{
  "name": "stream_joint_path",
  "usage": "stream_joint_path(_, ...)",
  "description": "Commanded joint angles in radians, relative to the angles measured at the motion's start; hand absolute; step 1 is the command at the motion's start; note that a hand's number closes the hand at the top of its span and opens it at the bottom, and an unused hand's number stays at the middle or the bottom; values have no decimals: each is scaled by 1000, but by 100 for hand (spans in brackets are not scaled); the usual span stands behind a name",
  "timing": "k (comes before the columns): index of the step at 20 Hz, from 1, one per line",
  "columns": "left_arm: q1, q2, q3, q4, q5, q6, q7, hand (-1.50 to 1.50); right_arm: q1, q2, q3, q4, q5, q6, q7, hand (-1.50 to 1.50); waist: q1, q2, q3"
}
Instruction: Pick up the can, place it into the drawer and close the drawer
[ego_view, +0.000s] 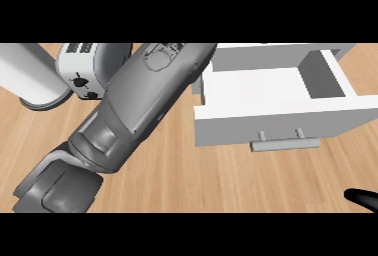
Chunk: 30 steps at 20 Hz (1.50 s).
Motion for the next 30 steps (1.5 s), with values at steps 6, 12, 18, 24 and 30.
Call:
stream_joint_path(6,-83,0,-85,133,69,78,-42,150,-72,-36,2,49,-7,8,2,-150,-21,8,1)
stream_joint_path(12,-115,0,-93,194,99,156,-65,-150,-22,-14,20,26,3,17,-11,-150,-36,11,2)
stream_joint_path(18,-82,0,-121,198,139,187,-128,-150,-72,-71,46,10,70,37,-20,-150,-45,14,1)
stream_joint_path(24,-120,0,-78,211,196,177,-133,-150,-99,-110,132,34,237,59,-109,-150,-30,18,1)
stream_joint_path(30,-148,0,-56,218,240,175,-142,-150,-192,-196,187,136,413,67,-153,-150,-9,19,0)
